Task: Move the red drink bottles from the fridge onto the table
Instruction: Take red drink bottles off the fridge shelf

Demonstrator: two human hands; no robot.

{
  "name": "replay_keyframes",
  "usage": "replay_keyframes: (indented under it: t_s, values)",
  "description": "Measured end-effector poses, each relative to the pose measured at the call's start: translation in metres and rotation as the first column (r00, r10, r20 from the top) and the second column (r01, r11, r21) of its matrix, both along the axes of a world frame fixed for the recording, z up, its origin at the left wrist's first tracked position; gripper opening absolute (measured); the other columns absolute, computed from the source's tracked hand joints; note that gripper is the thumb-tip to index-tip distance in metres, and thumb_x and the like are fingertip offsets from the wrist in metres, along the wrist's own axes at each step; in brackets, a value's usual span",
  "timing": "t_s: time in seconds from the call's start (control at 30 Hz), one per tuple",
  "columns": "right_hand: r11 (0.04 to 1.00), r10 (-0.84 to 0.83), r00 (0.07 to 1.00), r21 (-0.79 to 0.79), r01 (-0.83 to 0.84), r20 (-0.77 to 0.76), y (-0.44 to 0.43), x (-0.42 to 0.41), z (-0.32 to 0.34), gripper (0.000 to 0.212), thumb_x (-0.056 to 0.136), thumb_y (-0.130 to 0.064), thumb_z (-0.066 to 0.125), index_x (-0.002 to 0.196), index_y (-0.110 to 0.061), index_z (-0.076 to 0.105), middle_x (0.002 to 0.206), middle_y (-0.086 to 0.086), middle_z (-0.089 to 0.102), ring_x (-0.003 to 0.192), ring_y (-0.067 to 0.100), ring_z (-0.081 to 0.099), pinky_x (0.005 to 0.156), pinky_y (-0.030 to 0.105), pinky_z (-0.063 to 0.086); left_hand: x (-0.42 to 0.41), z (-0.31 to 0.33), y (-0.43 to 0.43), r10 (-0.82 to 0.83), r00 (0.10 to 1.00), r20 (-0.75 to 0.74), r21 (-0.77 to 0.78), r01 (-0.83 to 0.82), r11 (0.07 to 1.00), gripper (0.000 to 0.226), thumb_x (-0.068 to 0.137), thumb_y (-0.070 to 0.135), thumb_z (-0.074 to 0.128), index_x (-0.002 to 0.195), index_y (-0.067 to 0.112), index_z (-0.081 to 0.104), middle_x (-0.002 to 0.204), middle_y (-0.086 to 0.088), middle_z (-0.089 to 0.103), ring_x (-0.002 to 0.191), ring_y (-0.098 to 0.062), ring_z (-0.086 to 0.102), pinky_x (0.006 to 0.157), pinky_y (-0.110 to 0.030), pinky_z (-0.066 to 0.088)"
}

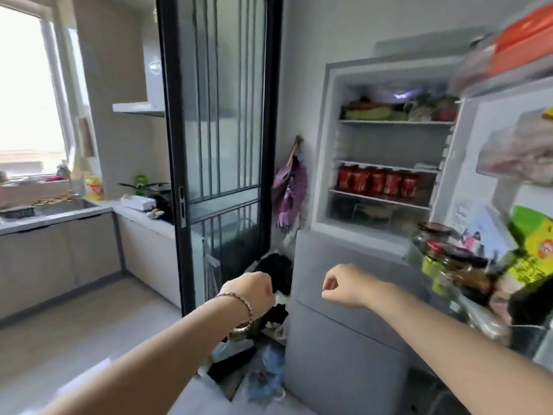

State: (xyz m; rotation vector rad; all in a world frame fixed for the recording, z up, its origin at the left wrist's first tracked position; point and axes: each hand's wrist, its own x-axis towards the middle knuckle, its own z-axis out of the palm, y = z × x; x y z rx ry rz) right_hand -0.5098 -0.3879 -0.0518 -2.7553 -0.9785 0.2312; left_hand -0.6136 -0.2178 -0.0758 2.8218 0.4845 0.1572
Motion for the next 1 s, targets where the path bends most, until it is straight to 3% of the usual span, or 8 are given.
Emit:
replay_keyframes:
  t_s: [0.13, 0.33, 0.53, 0.7, 0.83, 0.93, 1.0]
  values:
    - [0.988, -0.151, 0.988, 0.043, 0.149, 0.035, 0.0, 0.086, 0.009, 0.019, 0.087, -0.025, 0.053, 0.094, -0.016, 0.068, 0.102, 0.002, 0.068, 0.093, 0.021, 0.062, 0.077, 0.031, 0.049, 0.11, 0.009, 0.013, -0.112, 0.992, 0.05, 0.033, 0.11, 0.993, 0.019, 0.086, 0.029, 0.046, 0.094, 0.021, 0.062, 0.104, 0.002, 0.064, 0.095, -0.022, 0.06, 0.077, -0.029, 0.048]
    - [0.921, -0.384, 0.919, 0.113, 0.374, 0.091, 0.008, 0.202, 0.028, 0.017, 0.088, -0.023, 0.052, 0.092, -0.018, 0.067, 0.101, 0.002, 0.068, 0.093, 0.022, 0.063, 0.083, 0.034, 0.052, 0.271, 0.027, 0.036, -0.297, 0.944, 0.144, -0.009, 0.301, 0.953, 0.012, 0.086, 0.025, 0.045, 0.088, 0.025, 0.057, 0.1, 0.002, 0.065, 0.089, -0.02, 0.061, 0.076, -0.029, 0.049]
    - [0.819, -0.567, 0.812, 0.197, 0.538, 0.139, 0.004, 0.294, 0.04, 0.014, 0.084, -0.015, 0.047, 0.082, -0.018, 0.061, 0.098, 0.004, 0.066, 0.089, 0.025, 0.061, 0.071, 0.028, 0.046, 0.404, 0.046, 0.039, -0.431, 0.884, 0.183, 0.028, 0.433, 0.901, 0.013, 0.085, 0.024, 0.043, 0.089, 0.028, 0.055, 0.093, 0.003, 0.064, 0.08, -0.018, 0.059, 0.07, -0.026, 0.047]
    - [0.77, -0.619, 0.777, 0.281, 0.572, 0.114, 0.0, 0.38, 0.033, 0.014, 0.087, -0.023, 0.055, 0.1, -0.018, 0.06, 0.105, 0.001, 0.063, 0.092, 0.02, 0.058, 0.074, 0.029, 0.047, 0.486, 0.041, 0.042, -0.448, 0.861, 0.241, 0.039, 0.453, 0.891, 0.012, 0.086, 0.022, 0.042, 0.081, 0.03, 0.049, 0.08, 0.008, 0.056, 0.071, -0.014, 0.053, 0.06, -0.023, 0.038]
    - [0.72, -0.631, 0.775, 0.401, 0.567, 0.038, 0.008, 0.46, 0.018, 0.028, 0.086, -0.028, 0.058, 0.112, -0.017, 0.057, 0.109, -0.001, 0.061, 0.096, 0.018, 0.059, 0.085, 0.035, 0.051, 0.554, 0.031, 0.05, -0.428, 0.866, 0.261, 0.036, 0.434, 0.9, 0.01, 0.088, 0.02, 0.044, 0.089, 0.025, 0.054, 0.082, 0.007, 0.057, 0.075, -0.016, 0.054, 0.064, -0.024, 0.043]
    - [0.67, -0.605, 0.792, 0.487, 0.56, -0.079, 0.018, 0.532, 0.01, 0.045, 0.083, -0.033, 0.061, 0.124, -0.017, 0.052, 0.113, -0.002, 0.057, 0.096, 0.014, 0.057, 0.083, 0.029, 0.048, 0.612, 0.024, 0.053, -0.391, 0.873, 0.29, 0.043, 0.396, 0.917, 0.016, 0.088, 0.022, 0.044, 0.099, 0.023, 0.057, 0.088, 0.005, 0.06, 0.078, -0.017, 0.056, 0.067, -0.024, 0.045]
    - [0.67, -0.59, 0.802, 0.496, 0.552, -0.096, 0.024, 0.582, 0.01, 0.056, 0.082, -0.034, 0.063, 0.132, -0.015, 0.046, 0.127, 0.002, 0.054, 0.106, 0.016, 0.055, 0.084, 0.026, 0.045, 0.649, 0.024, 0.055, -0.362, 0.881, 0.304, 0.03, 0.37, 0.928, 0.019, 0.089, 0.024, 0.044, 0.102, 0.024, 0.057, 0.094, 0.004, 0.064, 0.081, -0.018, 0.058, 0.072, -0.026, 0.049]
